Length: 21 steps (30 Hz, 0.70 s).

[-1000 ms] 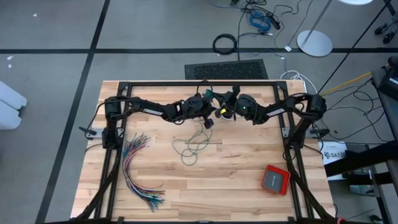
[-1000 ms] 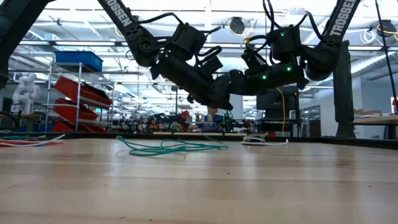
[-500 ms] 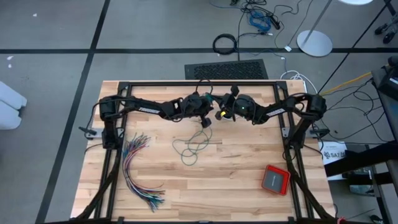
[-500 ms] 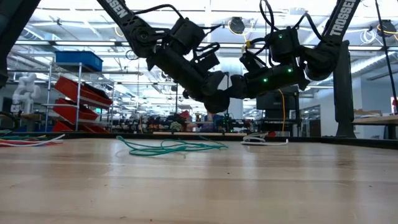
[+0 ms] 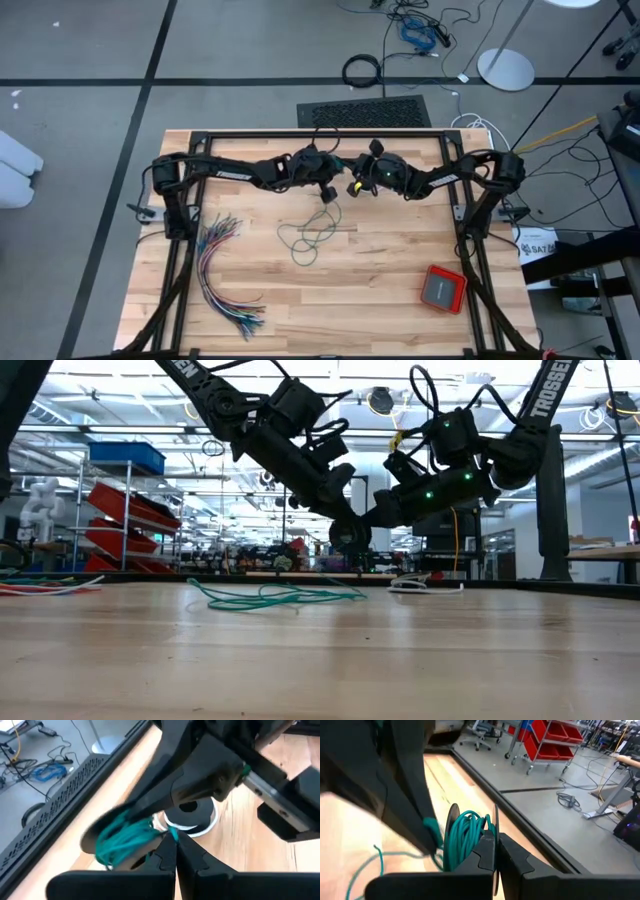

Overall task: Coil cords
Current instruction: Coil the green wire onto the spool

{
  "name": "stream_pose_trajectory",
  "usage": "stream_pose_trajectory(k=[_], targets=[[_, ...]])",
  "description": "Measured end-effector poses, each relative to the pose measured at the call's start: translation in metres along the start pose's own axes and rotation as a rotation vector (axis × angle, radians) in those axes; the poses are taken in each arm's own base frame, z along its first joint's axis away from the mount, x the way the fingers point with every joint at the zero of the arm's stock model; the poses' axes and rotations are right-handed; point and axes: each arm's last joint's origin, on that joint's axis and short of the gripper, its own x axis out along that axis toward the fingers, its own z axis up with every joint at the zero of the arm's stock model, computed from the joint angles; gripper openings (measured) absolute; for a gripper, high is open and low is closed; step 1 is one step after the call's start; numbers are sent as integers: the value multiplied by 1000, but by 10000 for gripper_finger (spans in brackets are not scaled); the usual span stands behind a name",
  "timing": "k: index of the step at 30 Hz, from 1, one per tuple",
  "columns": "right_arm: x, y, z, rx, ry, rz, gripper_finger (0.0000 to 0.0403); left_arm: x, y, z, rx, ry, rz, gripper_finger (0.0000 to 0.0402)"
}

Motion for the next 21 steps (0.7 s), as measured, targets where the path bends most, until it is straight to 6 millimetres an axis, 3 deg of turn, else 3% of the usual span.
stream_pose_trajectory(k=[10, 21], targets=[[-1, 3, -5, -24, 57, 18, 0, -11, 10, 6, 16, 17, 30, 0], [-5, 13, -3, -39, 75, 47, 0, -12, 18, -8, 77, 163, 37, 0]])
